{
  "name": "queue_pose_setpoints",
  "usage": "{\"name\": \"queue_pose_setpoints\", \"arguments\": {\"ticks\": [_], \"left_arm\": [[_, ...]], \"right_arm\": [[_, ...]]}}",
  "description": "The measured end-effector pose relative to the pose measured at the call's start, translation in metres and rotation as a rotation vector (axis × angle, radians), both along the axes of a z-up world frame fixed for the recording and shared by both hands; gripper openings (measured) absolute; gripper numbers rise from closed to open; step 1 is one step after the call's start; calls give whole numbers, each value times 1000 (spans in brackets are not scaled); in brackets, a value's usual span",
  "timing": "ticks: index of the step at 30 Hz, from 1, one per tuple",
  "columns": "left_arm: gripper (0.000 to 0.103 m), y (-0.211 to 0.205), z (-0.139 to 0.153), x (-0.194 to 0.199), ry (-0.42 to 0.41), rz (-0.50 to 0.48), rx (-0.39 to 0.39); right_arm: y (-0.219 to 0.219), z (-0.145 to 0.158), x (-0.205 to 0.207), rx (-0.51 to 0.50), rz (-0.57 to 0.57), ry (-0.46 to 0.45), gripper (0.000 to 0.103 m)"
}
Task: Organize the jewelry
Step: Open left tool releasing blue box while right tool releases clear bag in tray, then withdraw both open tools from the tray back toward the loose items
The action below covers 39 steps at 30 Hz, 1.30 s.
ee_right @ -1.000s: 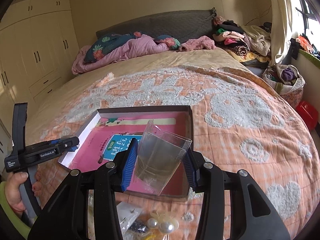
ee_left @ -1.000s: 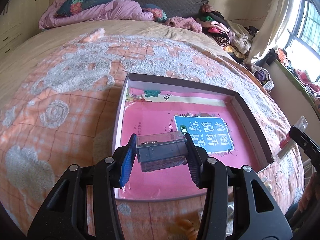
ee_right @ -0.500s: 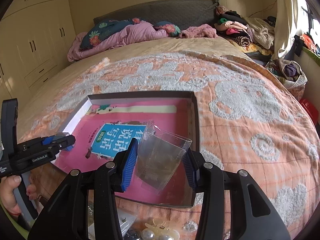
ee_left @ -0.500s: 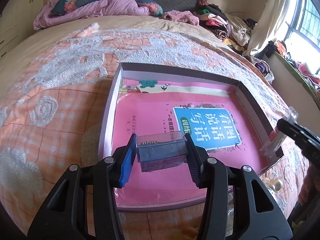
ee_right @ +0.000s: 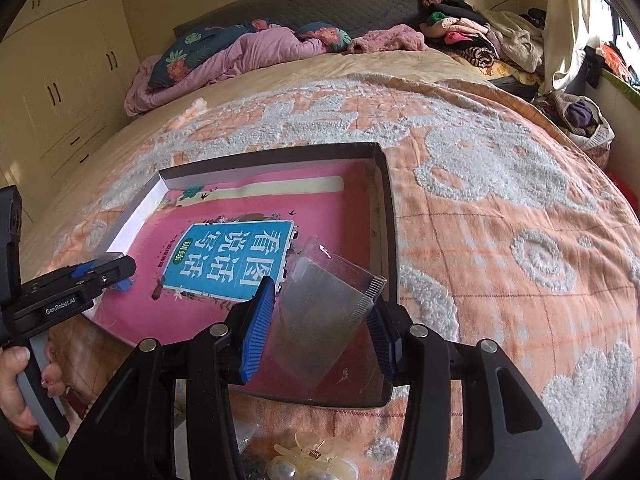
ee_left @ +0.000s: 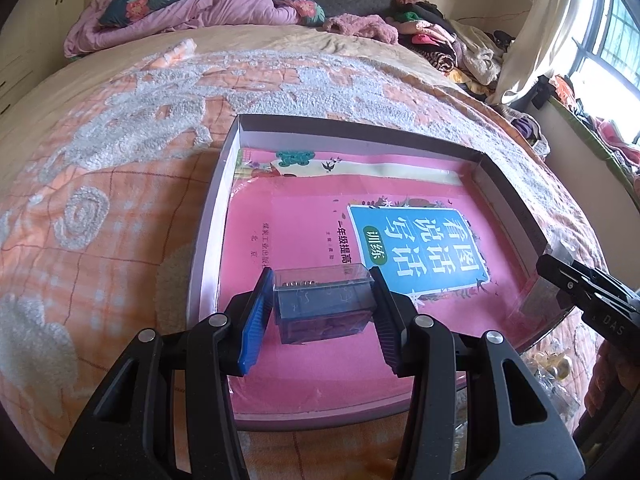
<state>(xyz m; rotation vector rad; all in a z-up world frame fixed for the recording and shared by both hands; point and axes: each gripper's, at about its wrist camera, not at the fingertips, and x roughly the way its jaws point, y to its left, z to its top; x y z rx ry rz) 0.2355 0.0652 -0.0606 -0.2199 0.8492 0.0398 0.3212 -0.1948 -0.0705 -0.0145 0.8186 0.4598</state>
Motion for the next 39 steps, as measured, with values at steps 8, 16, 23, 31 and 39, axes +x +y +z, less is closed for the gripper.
{"name": "queue_pose_setpoints", "arguments": {"ticks": [8,16,23,31,39], "left_arm": [[44,0,0,0,1,0,-2],[65,6,6,-2,-20,8,2],[78,7,24,-13,-67,11,4],[93,8,50,-34,-131,31,6],[93,11,75,-59,-197,50,-8]], "right_arm": [[-6,4,-7,40,-13,-1,66],[-16,15,-15,67,-38,-35,78],[-29,28,-25,108,-65,-57,81],[-32,59,-47,132,-52,-142,88],[-34,83,-74,159,-14,-193,89]]}}
